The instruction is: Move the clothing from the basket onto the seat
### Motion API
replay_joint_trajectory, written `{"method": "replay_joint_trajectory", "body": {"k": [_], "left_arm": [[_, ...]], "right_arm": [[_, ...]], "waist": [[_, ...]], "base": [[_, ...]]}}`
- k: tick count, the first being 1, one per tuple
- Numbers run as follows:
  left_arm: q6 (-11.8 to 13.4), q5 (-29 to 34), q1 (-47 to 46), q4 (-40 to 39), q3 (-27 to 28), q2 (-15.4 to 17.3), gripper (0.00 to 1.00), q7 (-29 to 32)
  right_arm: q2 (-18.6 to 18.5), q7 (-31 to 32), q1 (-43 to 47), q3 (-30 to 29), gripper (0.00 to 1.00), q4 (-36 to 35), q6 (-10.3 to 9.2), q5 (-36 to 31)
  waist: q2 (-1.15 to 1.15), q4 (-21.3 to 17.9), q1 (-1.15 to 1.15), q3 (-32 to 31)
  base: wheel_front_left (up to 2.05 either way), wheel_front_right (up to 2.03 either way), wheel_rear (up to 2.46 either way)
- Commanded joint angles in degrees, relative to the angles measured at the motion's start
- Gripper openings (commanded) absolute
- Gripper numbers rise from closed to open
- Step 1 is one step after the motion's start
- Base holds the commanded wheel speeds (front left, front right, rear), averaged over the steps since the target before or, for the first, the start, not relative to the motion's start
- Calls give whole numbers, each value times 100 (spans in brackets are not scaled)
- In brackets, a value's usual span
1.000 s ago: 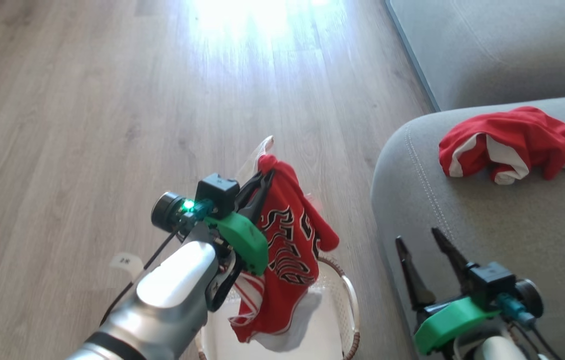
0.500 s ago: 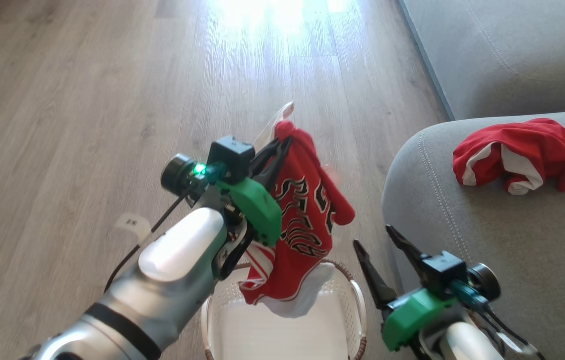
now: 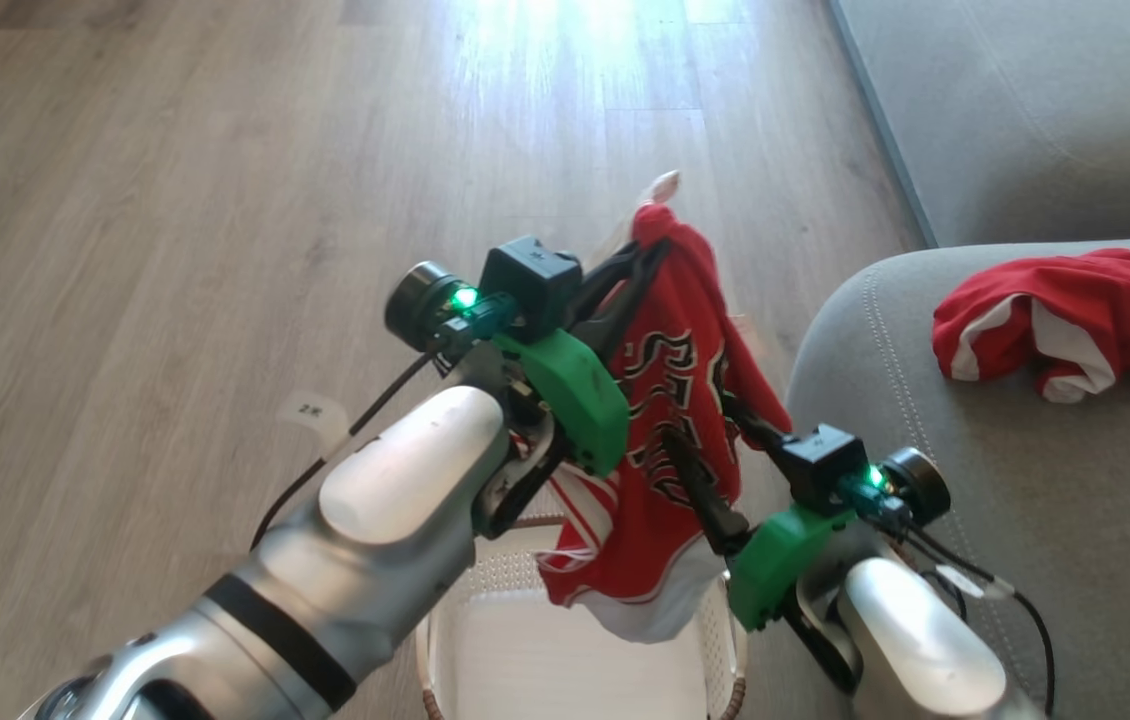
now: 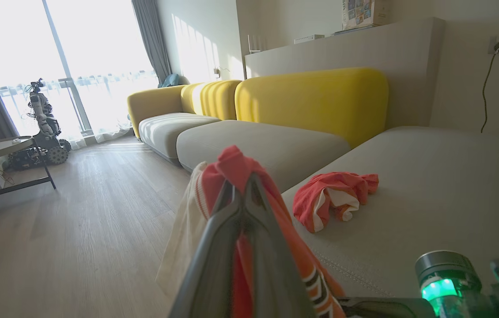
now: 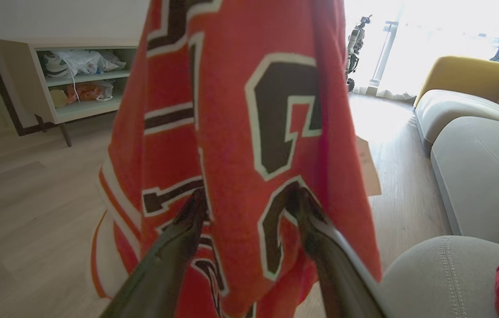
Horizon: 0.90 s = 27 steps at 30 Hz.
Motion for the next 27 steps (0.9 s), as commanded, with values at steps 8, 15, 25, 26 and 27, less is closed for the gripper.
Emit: {"method": "replay_joint_trajectory", "body": {"k": [8,15,25,26,27], "left_arm": [[-9,-91,-392,-263,56,17,0,13],[54,-138,-287,-153,53,83,0,-15],[129,-269,-1,143,139,193,87,-264],[135,-287,34,160,148,191,100,-299],[144,-302,72,178,153,191,100,-332]], "right_arm": [[17,-76,-637,275,32,116,-2,139],[17,-77,-661,322,0,59,-2,282],[4,-77,-687,-269,0,-131,-2,-104],[-17,-77,-672,-356,0,-168,-2,-156],[-40,-77,-658,-439,0,-215,-2,-197]], "waist": [[0,173,0,8],[0,145,0,38],[0,-204,0,99],[0,-250,0,105],[0,-301,0,111]], "base": [[0,0,0],[0,0,0],[0,0,0],[0,0,0],[0,0,0]]}}
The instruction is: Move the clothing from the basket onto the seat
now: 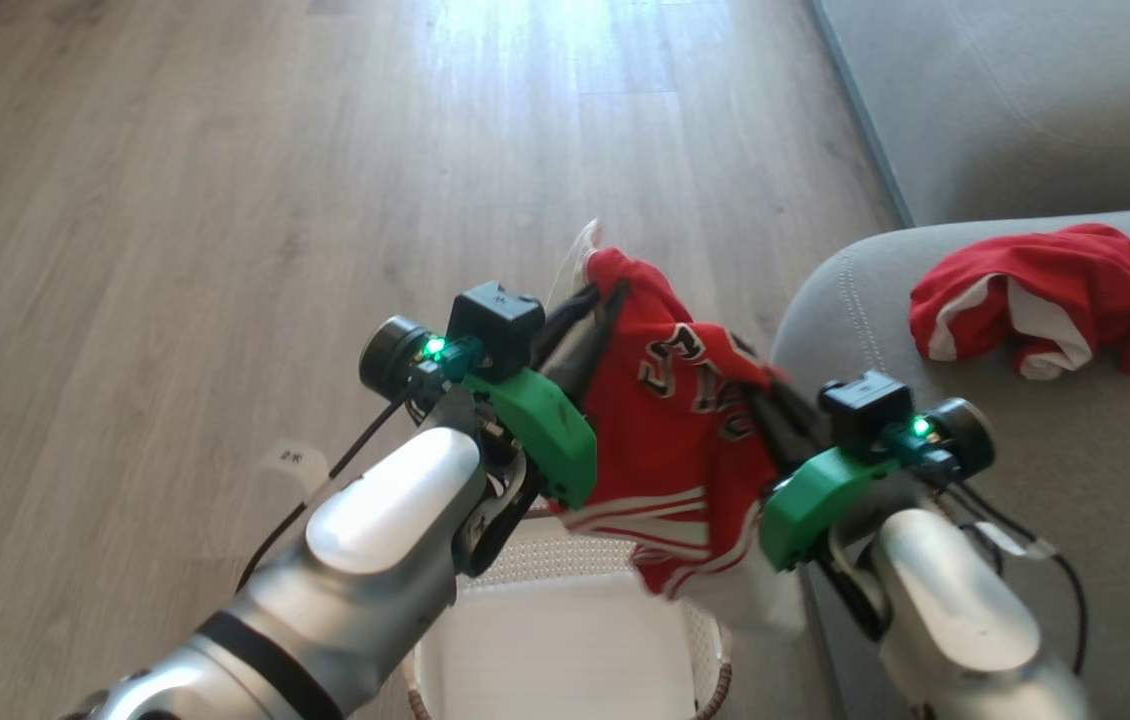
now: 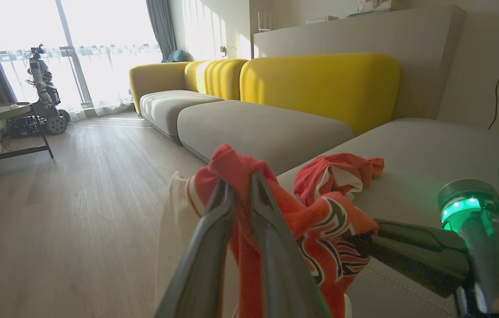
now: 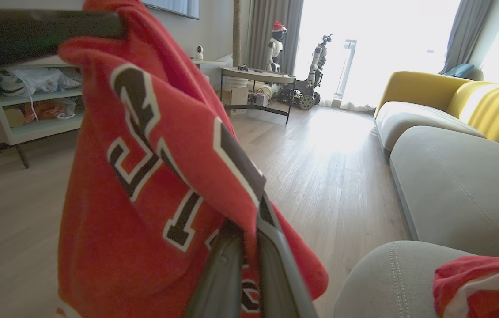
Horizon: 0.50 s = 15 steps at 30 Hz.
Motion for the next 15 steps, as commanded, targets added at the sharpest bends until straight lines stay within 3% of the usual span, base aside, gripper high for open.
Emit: {"method": "replay_joint_trajectory", "body": {"k": [1,15], "left_arm": [[34,-57,-207,-112,225,106,100,-96],[-16,-119,470,-67,9,87,100,-396]], "right_arm": [[-30,-67,-277,-53,0,-283,-2,-65],[-517,25,-30,-730,0,-868,-2,-411]], "waist": [[0,-126,0,20],[0,-1093,0,110]], "base": [[0,0,0],[0,0,0]]}}
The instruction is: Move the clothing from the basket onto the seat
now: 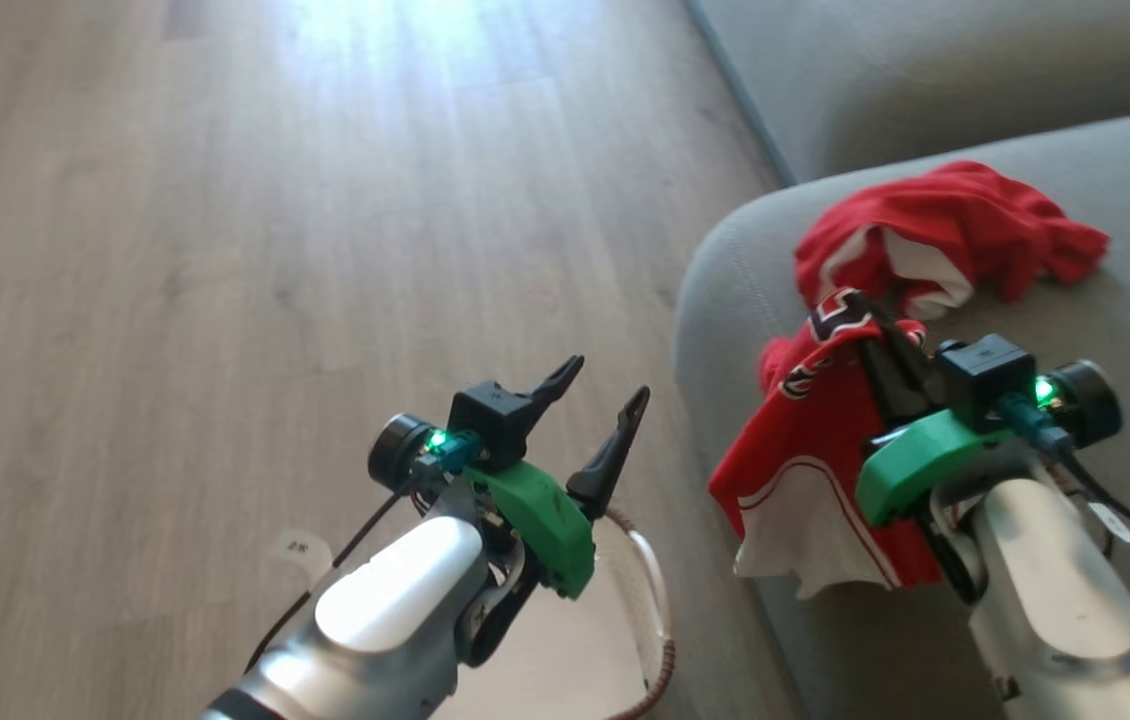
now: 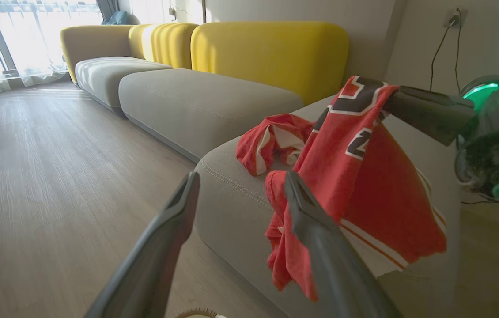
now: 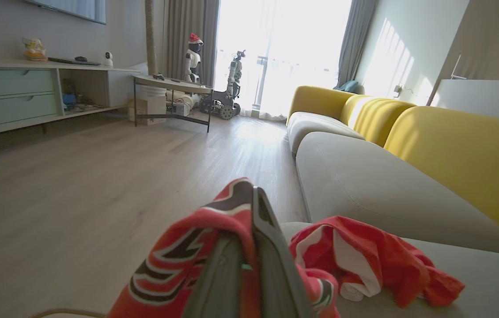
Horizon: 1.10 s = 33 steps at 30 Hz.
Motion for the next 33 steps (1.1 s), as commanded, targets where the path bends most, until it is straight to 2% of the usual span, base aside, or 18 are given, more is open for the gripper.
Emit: {"method": "replay_joint_trajectory", "body": {"k": [1,10,17,21,26,33], "left_arm": [[17,17,-220,-156,172,77,100,-69],[54,156,-33,-340,20,33,100,-211],[72,231,26,-412,-38,-3,100,-265],[74,286,67,-432,-65,-22,100,-289],[33,341,105,-431,-109,-43,100,-304],[44,375,119,-449,-109,-59,100,-313]], "right_arm": [[-41,20,-117,55,0,-254,-2,-46],[-312,414,70,-318,0,-1037,-2,-158],[-408,719,163,-404,0,-1628,-2,-109],[-406,879,174,-511,0,-1855,-2,-78],[-413,1001,-58,-686,0,-1837,-2,-105],[-730,1147,-1101,-684,0,-1396,-2,-110]], "waist": [[0,-246,0,50],[0,-1135,0,275],[0,-1517,0,483],[0,-1514,0,557],[0,-1334,0,610],[0,-960,0,697]], "base": [[0,0,0],[0,0,0],[0,0,0],[0,0,0],[0,0,0],[0,0,0]]}}
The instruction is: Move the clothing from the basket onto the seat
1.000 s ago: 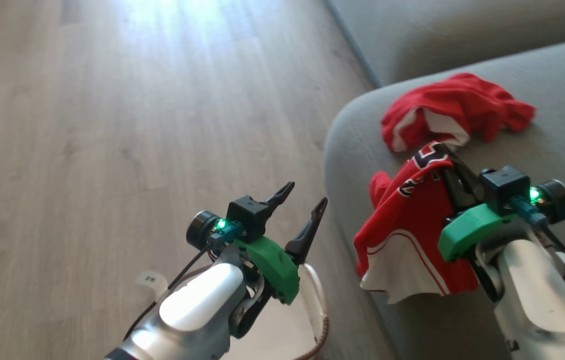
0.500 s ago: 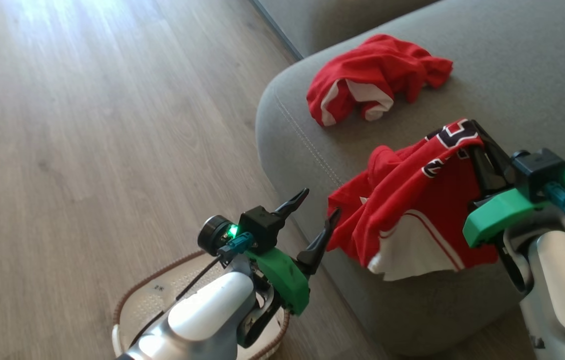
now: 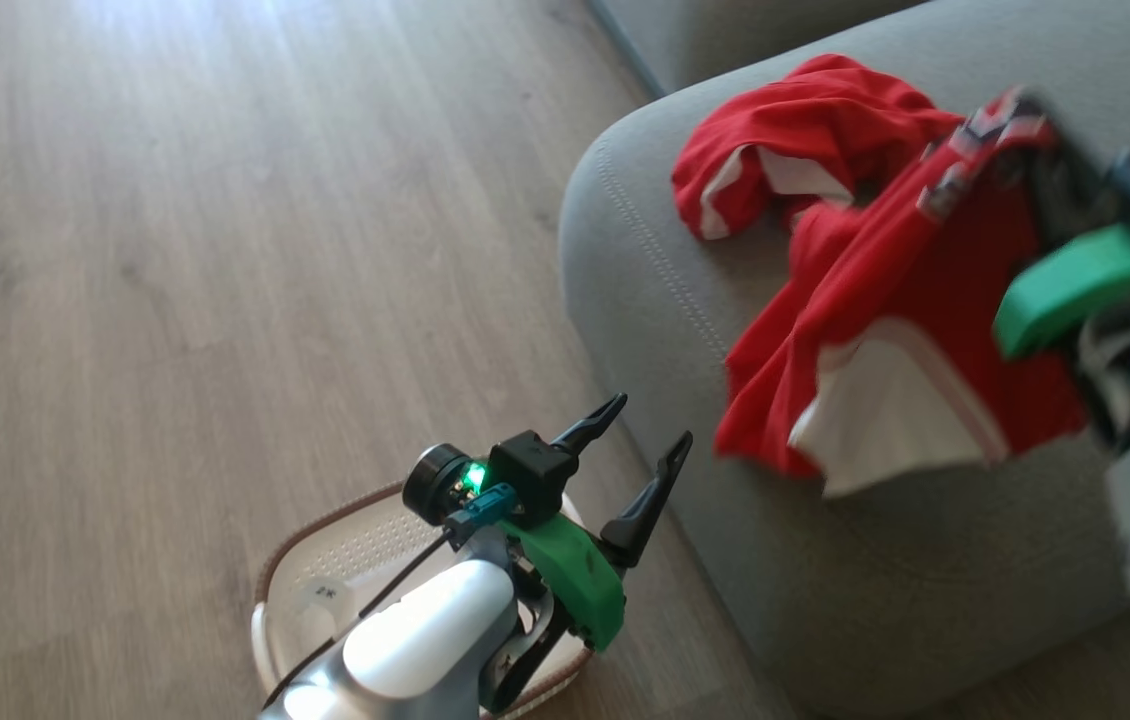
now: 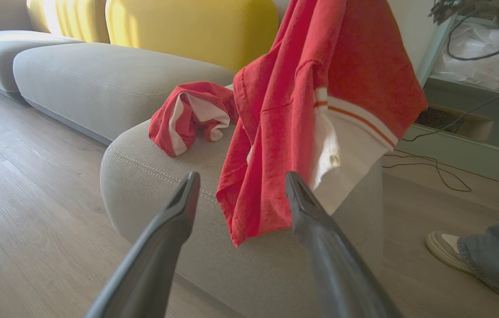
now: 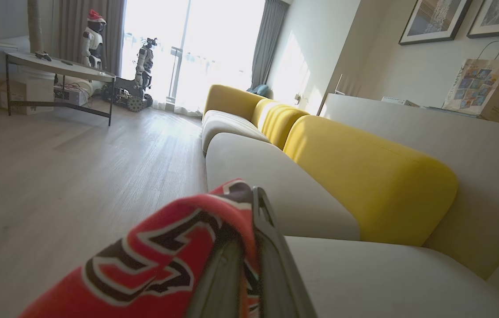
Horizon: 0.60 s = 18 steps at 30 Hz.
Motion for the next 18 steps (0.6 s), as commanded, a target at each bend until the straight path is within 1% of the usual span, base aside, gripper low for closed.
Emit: {"method": "replay_joint_trajectory", "body": {"k": [1,5,6,7,8,13,16,17,18], "left_arm": [[15,41,-177,-166,150,21,100,-64],[60,175,-250,-321,126,49,100,-67],[60,175,-250,-321,126,49,100,-67],[70,244,-309,-434,114,87,100,-68],[70,244,-309,-434,114,87,100,-68],[122,372,-483,-693,75,208,100,-10],[169,446,-603,-853,56,300,100,79],[193,498,-688,-960,40,349,100,130],[206,527,-728,-1012,32,371,100,146]], "right_arm": [[-180,42,-599,85,0,-79,-2,-6],[-512,148,-1420,23,0,369,-2,17],[-512,148,-1420,23,0,369,-2,17],[-696,180,-1856,-75,0,600,-2,-22],[-696,180,-1856,-75,0,600,-2,-22],[-1029,195,-2938,-382,0,1217,-2,-192],[-1168,170,-3506,-575,0,1651,-2,-433],[-1231,104,-3829,-739,0,1912,-2,-622],[-1260,56,-3967,-843,0,2033,-2,-732]], "waist": [[0,157,0,64],[0,393,0,281],[0,393,0,281],[0,509,0,430],[0,509,0,430],[0,762,0,858],[0,903,0,1152],[0,1020,0,1343],[0,1079,0,1430]], "base": [[0,0,0],[0,0,0],[0,0,0],[0,0,0],[0,0,0],[0,0,0],[0,0,0],[0,0,0],[0,0,0]]}}
